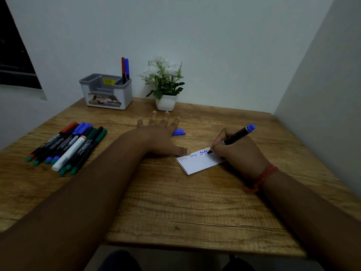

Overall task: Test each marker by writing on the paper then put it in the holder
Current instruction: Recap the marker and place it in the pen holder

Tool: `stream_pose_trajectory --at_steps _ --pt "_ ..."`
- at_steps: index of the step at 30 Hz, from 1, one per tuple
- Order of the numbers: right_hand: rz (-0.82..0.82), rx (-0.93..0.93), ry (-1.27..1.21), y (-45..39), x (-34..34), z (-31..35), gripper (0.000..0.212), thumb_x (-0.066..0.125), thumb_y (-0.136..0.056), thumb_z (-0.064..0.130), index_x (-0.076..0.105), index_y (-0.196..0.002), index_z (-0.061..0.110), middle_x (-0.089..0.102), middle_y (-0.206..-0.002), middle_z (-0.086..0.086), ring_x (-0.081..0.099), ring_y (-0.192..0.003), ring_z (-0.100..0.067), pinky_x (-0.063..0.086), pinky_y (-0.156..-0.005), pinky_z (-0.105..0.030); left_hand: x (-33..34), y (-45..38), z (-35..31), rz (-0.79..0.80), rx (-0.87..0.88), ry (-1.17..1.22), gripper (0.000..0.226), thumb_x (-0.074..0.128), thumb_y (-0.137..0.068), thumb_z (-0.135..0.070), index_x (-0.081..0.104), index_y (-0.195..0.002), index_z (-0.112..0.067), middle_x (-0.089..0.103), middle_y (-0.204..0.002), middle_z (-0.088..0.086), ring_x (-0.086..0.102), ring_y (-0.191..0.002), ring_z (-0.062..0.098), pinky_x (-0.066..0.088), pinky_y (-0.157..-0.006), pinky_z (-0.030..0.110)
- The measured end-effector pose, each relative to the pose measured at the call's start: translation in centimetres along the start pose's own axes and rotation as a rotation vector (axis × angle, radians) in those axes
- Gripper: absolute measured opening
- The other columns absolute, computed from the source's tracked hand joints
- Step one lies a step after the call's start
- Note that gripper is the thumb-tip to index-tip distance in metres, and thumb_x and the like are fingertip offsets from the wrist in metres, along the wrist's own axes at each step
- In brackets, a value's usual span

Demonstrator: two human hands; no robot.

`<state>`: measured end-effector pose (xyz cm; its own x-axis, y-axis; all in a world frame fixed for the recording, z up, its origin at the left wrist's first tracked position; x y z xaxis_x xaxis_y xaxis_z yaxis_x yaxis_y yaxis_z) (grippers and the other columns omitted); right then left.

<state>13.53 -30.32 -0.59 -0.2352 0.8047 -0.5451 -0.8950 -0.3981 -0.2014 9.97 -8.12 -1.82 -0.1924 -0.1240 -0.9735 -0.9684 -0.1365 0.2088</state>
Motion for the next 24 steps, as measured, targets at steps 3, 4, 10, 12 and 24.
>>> stream_pose_trajectory --at_steps 3,4,10,12,24 --pt "0.011 -0.012 -0.005 0.07 0.08 0.16 0.004 0.067 -0.081 0.013 0.069 -0.078 0.012 0.075 -0.083 0.002 0.067 -0.080 -0.010 0.050 -0.069 -0.031 -0.01 -0.07 0.04 0.001 0.003 0.001 0.121 0.044 -0.065 -0.094 -0.018 -0.153 -0.041 -0.032 -0.161 -0.001 -0.030 -0.146 0.034 -0.007 -0.115 0.069" --pt "0.007 -0.008 -0.016 0.00 0.10 0.15 0.004 0.067 -0.082 0.013 0.070 -0.078 0.012 0.075 -0.083 0.002 0.067 -0.080 -0.009 0.051 -0.069 -0.030 -0.01 -0.11 0.06 0.004 0.004 0.001 0.122 0.044 -0.063 -0.095 -0.019 -0.153 -0.041 -0.032 -0.161 -0.001 -0.030 -0.146 0.034 -0.007 -0.115 0.069" --pt "-0.053 0.031 -0.077 -0.30 -0.21 -0.22 0.005 0.070 -0.082 0.012 0.069 -0.083 0.007 0.076 -0.083 0.002 0.068 -0.077 -0.006 0.050 -0.066 -0.024 0.03 -0.20 0.04 0.000 0.004 -0.006 0.121 0.044 -0.065 -0.094 -0.020 -0.153 -0.040 -0.032 -0.161 0.000 -0.030 -0.146 0.034 -0.007 -0.115 0.068" --pt "-0.027 0.034 -0.080 -0.27 -0.04 -0.12 0.003 0.069 -0.082 0.012 0.069 -0.082 0.009 0.076 -0.084 0.001 0.068 -0.080 -0.008 0.049 -0.066 -0.025 0.08 -0.23 0.12 0.000 0.005 -0.005 0.122 0.044 -0.064 -0.095 -0.020 -0.153 -0.041 -0.031 -0.161 -0.001 -0.030 -0.146 0.034 -0.007 -0.115 0.069" --pt "-0.062 0.064 -0.117 -0.32 -0.47 -0.26 0.005 0.067 -0.084 0.011 0.068 -0.085 0.007 0.076 -0.081 0.002 0.070 -0.081 -0.011 0.053 -0.069 -0.029 -0.09 0.17 -0.09 0.002 0.008 0.015 0.120 0.046 -0.067 -0.093 -0.019 -0.153 -0.041 -0.031 -0.161 -0.001 -0.031 -0.146 0.033 -0.009 -0.115 0.068"
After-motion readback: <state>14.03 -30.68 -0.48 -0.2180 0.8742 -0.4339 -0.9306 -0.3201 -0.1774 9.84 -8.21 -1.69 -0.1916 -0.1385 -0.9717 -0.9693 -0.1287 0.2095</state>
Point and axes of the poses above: each hand's wrist, its own y-axis away from the middle knuckle, its own x-axis out of the palm, z = x × y, the point moved 5 cm from there along -y, towards the middle knuckle
